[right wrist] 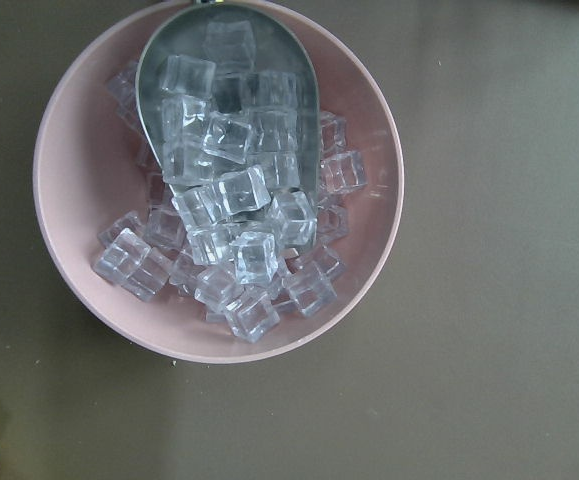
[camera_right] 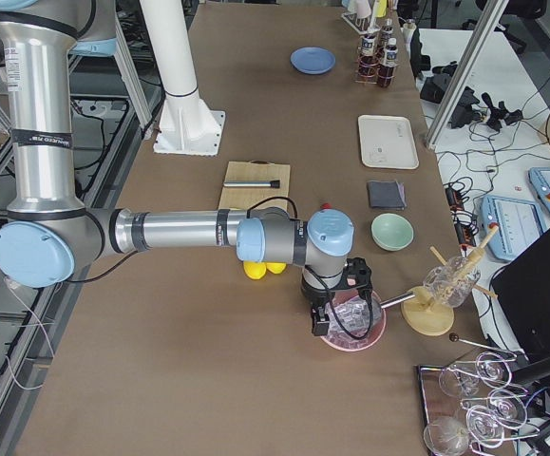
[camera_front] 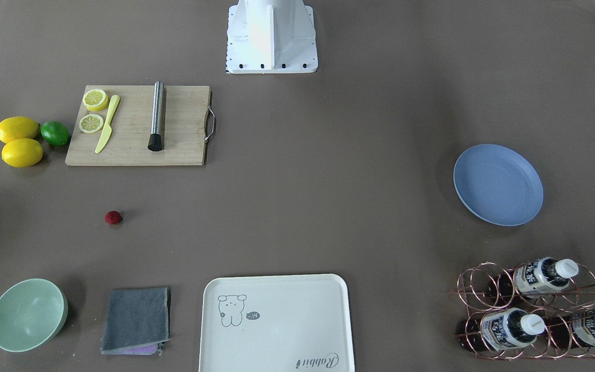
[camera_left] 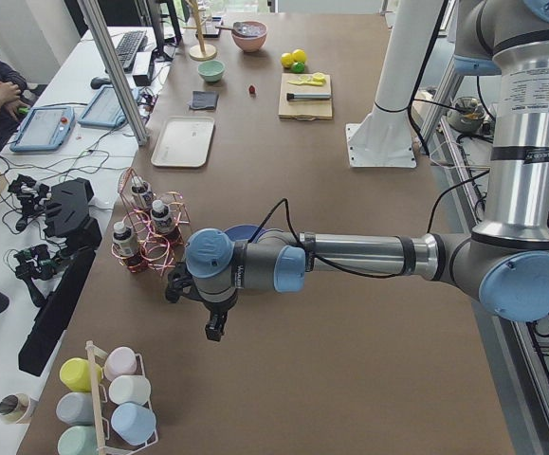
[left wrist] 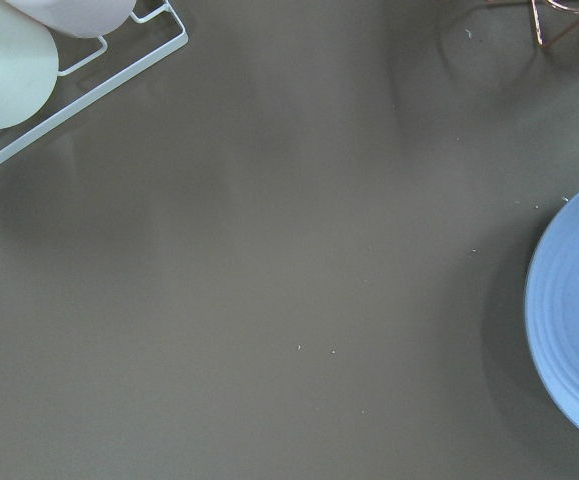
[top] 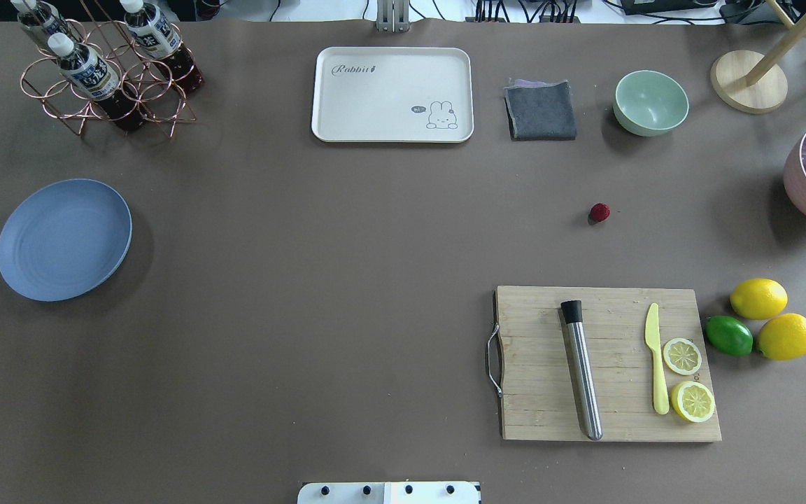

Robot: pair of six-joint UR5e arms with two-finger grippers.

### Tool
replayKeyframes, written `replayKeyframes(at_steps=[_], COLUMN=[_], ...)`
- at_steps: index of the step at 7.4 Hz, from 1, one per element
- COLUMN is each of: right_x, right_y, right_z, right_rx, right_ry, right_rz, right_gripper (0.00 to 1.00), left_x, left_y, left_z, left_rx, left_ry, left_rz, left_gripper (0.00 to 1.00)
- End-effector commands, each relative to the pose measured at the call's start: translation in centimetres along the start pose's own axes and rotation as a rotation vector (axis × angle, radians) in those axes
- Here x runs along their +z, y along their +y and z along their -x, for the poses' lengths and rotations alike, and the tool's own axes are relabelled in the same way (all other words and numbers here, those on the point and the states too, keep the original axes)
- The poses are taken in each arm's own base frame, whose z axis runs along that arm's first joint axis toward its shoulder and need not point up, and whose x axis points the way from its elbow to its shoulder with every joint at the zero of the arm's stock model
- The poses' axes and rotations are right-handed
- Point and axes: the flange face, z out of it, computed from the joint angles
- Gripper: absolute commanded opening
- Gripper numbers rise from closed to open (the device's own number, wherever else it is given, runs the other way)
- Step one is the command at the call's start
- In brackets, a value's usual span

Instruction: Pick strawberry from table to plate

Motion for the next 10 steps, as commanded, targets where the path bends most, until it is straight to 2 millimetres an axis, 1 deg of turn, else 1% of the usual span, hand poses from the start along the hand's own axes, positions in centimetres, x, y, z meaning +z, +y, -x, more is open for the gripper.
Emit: replayKeyframes(at_steps=[1, 8, 10], right_x=[0.07, 0.25, 0.66], right_y=[0.06, 0.10, 0.26], right_z=[-0.05, -0.19, -0.48], right_rx=[0.002, 0.005, 0.012], right_ry=[0.000, -0.001, -0.004], right_rz=[0.002, 0.006, 0.014], right_gripper=[1.00, 1.00, 1.00], left_x=[-0.02, 0.02, -0.08], left_y=[-0.08, -0.14, -0.21], left_z=[0.00, -0.16, -0.39], left_rx=[0.004, 0.002, 0.010], left_ry=[-0.009, 0.000, 0.001], left_rz=[0.001, -0.001, -0.004], left_gripper=[0.98, 0.98, 0.98])
